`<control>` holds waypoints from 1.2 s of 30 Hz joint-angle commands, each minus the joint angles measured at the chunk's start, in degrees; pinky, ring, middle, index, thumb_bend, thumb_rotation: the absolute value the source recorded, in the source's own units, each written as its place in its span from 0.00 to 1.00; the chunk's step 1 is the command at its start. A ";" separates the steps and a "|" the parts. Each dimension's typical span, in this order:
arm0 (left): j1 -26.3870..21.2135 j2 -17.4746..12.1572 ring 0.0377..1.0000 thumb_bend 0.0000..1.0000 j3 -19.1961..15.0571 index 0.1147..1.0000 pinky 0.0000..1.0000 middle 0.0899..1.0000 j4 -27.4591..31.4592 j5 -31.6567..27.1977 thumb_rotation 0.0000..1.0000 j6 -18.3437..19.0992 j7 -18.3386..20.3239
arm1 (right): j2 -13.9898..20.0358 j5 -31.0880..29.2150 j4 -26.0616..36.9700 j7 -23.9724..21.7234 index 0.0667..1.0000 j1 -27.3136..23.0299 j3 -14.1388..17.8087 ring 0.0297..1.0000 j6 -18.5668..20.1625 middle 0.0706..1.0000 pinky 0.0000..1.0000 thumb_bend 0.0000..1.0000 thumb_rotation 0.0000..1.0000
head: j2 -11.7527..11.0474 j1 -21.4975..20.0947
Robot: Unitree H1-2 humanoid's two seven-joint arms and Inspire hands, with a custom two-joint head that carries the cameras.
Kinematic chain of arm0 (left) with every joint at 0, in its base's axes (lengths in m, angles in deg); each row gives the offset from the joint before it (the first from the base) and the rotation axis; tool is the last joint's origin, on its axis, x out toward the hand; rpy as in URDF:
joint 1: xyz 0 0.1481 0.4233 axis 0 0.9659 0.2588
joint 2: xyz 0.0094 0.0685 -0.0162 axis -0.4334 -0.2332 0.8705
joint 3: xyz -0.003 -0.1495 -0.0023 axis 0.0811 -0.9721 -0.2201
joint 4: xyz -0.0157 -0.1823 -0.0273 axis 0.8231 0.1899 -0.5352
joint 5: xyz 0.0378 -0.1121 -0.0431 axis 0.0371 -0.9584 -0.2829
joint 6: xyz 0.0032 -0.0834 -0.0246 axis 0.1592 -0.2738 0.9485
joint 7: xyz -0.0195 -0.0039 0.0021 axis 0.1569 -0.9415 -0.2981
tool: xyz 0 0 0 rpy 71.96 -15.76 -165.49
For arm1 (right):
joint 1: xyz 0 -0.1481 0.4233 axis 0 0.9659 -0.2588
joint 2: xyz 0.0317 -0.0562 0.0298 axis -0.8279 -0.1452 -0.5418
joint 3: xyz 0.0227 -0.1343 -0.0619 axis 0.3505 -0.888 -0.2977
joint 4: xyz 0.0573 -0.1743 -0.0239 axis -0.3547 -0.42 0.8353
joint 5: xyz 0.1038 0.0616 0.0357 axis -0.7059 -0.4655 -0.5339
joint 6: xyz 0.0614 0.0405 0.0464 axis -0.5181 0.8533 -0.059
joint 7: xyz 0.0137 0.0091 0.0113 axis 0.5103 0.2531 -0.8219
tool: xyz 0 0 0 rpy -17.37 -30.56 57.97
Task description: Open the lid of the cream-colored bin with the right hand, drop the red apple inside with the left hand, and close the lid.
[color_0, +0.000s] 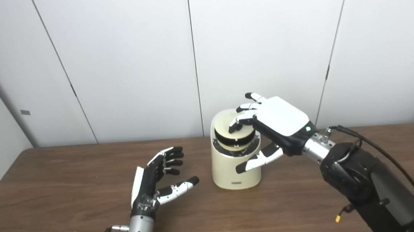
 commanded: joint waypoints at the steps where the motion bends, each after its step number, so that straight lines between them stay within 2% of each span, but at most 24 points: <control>1: -1.66 -0.20 0.68 0.77 -0.22 0.72 0.61 0.70 2.46 1.02 0.09 -0.38 -0.93 | 0.46 -0.01 1.49 0.87 0.64 -1.40 0.36 0.83 -1.36 0.63 0.96 0.68 0.71 | 0.08 0.00; 13: -1.49 -0.11 0.68 0.77 -0.45 0.72 0.61 0.70 2.79 0.56 0.09 -0.07 -0.56 | 0.25 0.12 0.65 1.62 0.63 -0.30 0.23 0.81 -3.09 0.62 0.92 0.67 0.70 | 0.39 0.07; 27: -1.31 -0.19 0.68 0.78 -0.35 0.72 0.61 0.70 3.35 1.16 0.10 0.37 -0.73 | 0.15 -0.11 0.22 0.65 0.65 -0.28 -0.22 0.82 -2.95 0.63 0.92 0.67 0.71 | 1.00 0.24; 34: -0.81 -0.14 0.68 0.77 -0.31 0.72 0.60 0.70 4.68 1.10 0.09 1.43 -0.53 | 0.55 0.95 0.21 -1.72 0.67 -0.22 -0.74 0.84 -1.45 0.65 0.92 0.68 0.72 | 1.35 0.43; 36: -0.75 -0.16 0.68 0.78 -0.33 0.72 0.60 0.70 4.82 1.20 0.09 1.62 -0.58 | 0.55 1.17 0.49 -2.81 0.68 -0.12 -0.76 0.85 -0.76 0.66 0.94 0.68 0.73 | 1.58 0.53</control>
